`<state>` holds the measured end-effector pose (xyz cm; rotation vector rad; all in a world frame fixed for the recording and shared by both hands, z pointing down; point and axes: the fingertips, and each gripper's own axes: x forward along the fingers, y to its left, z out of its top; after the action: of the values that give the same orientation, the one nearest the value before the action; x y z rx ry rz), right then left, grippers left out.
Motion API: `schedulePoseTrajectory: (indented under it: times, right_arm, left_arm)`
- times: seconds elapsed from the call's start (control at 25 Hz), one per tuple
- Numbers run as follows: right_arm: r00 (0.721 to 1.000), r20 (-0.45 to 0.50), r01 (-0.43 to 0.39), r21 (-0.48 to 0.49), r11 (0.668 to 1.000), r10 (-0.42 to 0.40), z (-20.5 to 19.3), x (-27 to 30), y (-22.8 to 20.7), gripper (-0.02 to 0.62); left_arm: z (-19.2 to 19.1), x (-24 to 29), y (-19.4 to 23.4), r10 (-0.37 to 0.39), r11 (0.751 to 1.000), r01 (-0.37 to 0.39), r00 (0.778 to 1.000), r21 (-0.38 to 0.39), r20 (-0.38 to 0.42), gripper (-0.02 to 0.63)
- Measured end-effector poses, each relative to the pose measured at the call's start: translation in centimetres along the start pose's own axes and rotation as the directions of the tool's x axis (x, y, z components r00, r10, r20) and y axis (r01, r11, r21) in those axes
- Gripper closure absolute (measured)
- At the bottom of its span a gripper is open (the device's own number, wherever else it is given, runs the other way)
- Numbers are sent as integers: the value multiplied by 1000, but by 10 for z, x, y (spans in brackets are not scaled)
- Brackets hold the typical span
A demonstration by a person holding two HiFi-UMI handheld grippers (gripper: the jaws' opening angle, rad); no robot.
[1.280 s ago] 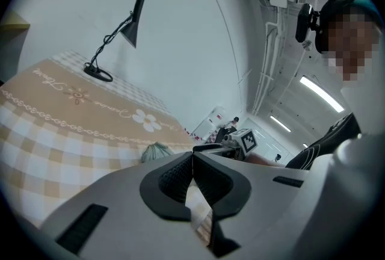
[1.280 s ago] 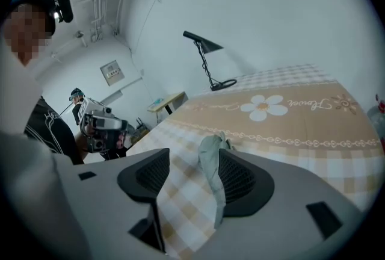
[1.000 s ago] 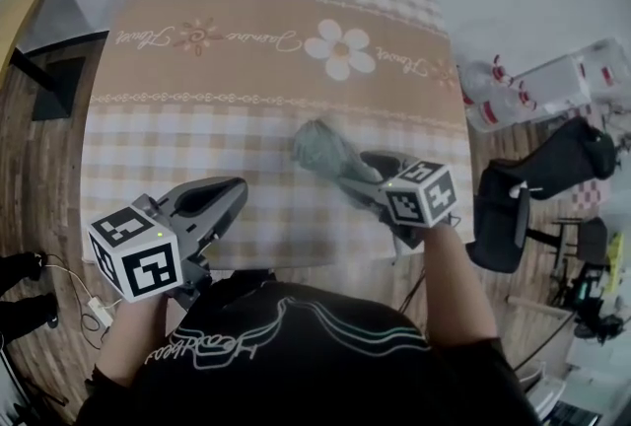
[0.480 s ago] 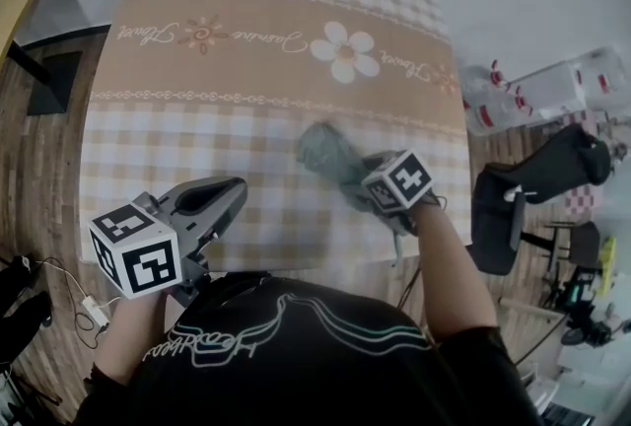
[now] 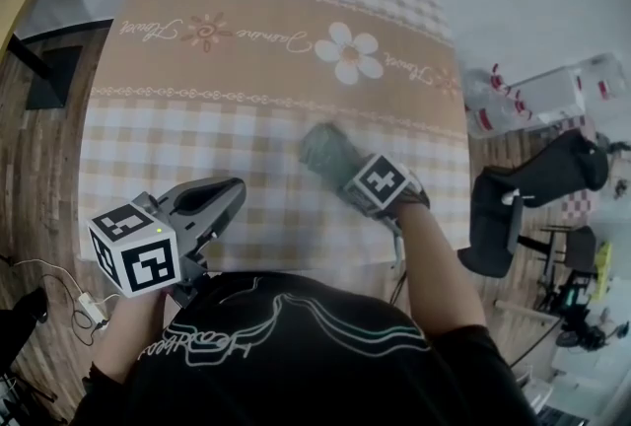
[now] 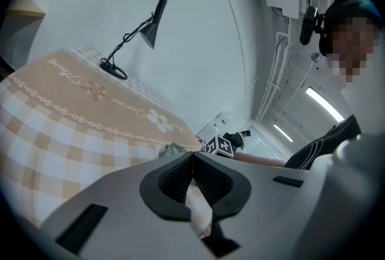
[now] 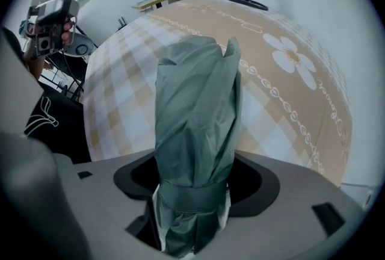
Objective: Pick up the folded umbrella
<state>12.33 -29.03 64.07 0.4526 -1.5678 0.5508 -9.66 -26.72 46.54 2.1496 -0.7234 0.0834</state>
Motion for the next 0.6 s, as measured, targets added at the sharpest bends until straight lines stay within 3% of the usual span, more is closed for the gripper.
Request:
schedulePoseTrajectory:
  times: [0.48,0.6]
  right_arm:
    - [1000,-15,-7,29,1000,7,-6,-2,-5,299]
    - [998,54,-25,25,999,24,4,-4,-10,314]
  left_arm:
    - [-8,10,4,-12,1000,11,1000,-29,-20,607]
    - [-7,14,0,-19,1000,19,999,-19,-30,607]
